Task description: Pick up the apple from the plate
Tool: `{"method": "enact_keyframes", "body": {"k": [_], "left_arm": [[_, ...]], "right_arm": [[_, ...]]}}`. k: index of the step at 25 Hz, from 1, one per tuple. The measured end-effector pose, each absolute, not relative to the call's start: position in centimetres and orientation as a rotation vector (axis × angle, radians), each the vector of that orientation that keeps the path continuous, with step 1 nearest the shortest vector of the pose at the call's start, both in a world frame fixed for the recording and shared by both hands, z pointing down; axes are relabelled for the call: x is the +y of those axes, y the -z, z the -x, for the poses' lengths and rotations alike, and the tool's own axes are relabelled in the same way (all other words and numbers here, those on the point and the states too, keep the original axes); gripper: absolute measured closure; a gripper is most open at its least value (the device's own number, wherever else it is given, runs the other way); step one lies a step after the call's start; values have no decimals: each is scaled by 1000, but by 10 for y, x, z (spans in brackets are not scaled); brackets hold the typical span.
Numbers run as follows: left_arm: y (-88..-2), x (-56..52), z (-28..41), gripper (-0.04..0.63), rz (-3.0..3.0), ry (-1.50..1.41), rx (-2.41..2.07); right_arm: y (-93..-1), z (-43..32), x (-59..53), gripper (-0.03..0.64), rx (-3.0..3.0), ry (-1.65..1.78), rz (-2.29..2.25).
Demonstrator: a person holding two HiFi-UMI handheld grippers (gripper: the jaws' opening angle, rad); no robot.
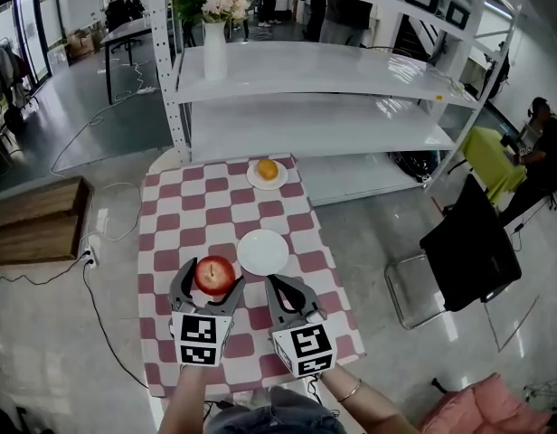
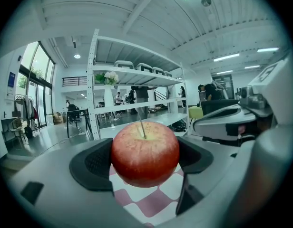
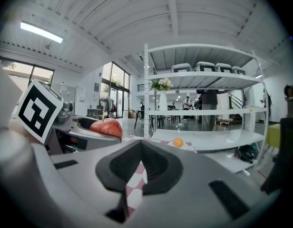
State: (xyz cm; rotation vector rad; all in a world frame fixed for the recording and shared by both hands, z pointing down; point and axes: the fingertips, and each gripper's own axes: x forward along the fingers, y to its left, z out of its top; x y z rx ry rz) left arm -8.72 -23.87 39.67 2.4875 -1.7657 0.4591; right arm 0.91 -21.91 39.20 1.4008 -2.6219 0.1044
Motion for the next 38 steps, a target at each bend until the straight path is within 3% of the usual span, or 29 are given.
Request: {"method": "enact_keyframes", "body": {"k": [38], "left_arm": [[-411,-197,113,199,-2426,-373,-1712]], "right_arm": [[-394,10,-188,609,-2630,-79,-1381]]}}
